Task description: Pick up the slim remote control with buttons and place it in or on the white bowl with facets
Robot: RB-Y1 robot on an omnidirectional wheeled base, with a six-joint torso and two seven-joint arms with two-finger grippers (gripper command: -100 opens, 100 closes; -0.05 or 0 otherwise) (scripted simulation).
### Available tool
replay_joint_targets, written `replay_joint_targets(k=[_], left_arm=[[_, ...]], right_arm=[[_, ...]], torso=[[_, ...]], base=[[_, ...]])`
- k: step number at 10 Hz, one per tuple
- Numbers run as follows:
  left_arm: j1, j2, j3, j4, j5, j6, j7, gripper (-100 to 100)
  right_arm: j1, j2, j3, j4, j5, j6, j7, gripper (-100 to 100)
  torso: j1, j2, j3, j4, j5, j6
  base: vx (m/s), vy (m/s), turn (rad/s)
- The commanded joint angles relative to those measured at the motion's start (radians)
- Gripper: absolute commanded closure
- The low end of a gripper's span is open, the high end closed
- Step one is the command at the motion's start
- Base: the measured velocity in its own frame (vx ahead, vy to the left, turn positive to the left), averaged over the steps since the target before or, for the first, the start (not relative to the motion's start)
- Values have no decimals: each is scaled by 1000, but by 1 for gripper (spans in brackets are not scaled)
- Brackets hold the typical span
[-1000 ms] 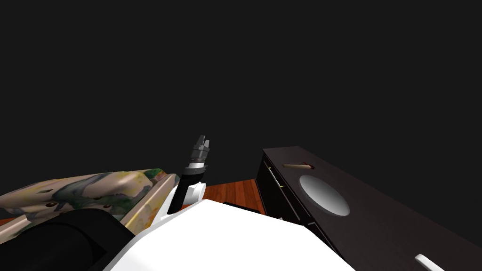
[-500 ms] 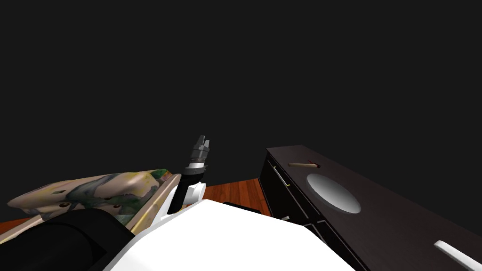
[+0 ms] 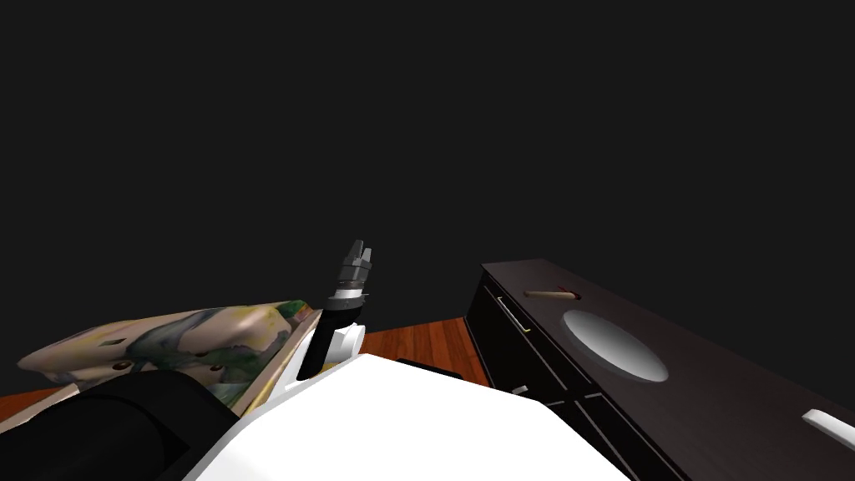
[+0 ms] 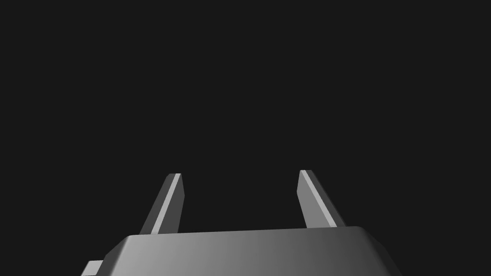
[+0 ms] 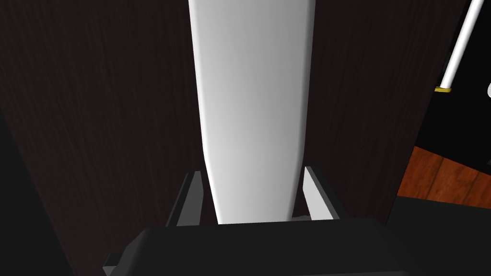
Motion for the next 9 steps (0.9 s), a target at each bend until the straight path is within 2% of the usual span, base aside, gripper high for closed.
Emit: replay_joint_targets(k=[1, 3, 6, 8, 9], left_arm=[[0, 0, 0, 0, 0, 0, 0, 0], [0, 0, 0, 0, 0, 0, 0, 0], [0, 0, 0, 0, 0, 0, 0, 0], [0, 0, 0, 0, 0, 0, 0, 0], [0, 0, 0, 0, 0, 0, 0, 0]], right_arm=[[-3, -38, -10, 9, 9, -33, -12, 100], [-6, -74, -9, 8, 6, -55, -17, 100], [-14, -132, -4, -2, 4, -94, -21, 100], [-26, -164, 0, -31, 0, -127, -25, 100], [-31, -162, 1, -48, -4, -135, -31, 100]], torso=[[0, 0, 0, 0, 0, 0], [2, -1, -1, -1, 0, 0], [-3, -1, -1, -1, -1, 0], [-2, -4, -2, -1, -2, 1], [-4, -6, -4, -2, -2, 1]], base=[[1, 104, -16], [12, 118, -26], [12, 70, -38], [74, 67, -91], [126, 17, -53]])
